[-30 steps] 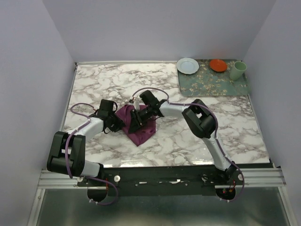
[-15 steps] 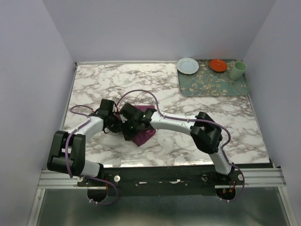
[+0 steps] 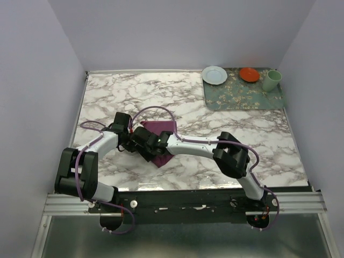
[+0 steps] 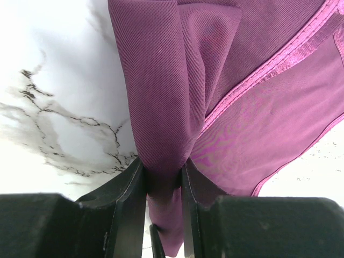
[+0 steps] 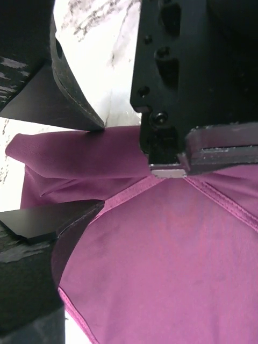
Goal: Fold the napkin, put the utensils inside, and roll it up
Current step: Roll the napkin with the utensil
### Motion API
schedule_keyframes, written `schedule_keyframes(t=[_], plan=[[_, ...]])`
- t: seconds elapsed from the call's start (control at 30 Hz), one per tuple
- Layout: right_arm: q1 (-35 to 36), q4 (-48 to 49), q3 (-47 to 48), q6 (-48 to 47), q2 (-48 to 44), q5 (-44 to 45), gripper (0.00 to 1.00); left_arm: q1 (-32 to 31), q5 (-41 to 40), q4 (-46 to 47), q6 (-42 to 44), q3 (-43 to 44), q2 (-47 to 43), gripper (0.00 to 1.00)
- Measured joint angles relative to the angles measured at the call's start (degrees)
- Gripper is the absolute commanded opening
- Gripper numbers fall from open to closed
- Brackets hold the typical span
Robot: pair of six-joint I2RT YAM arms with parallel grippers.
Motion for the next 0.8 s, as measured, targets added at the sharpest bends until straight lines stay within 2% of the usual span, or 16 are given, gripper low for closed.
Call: schedule_keyframes(t=[0.27,0.67,0.8], plan=[[1.3,0.0,0.3,-0.2,0.6,2.7,0.53,0.0,0.0,-1.3,-0.6,0.6,0.5,0.00],[1.3,3.0,-0.9,1.3,0.9,1.8,0.52,0.1,0.1,-1.9,-1.8,0.7,0.5,0.00],[1.3,5.0,-2.0,1.6,1.2,1.9,0.46,0.1,0.2,-2.1,-2.4,0.7,0.5,0.00]])
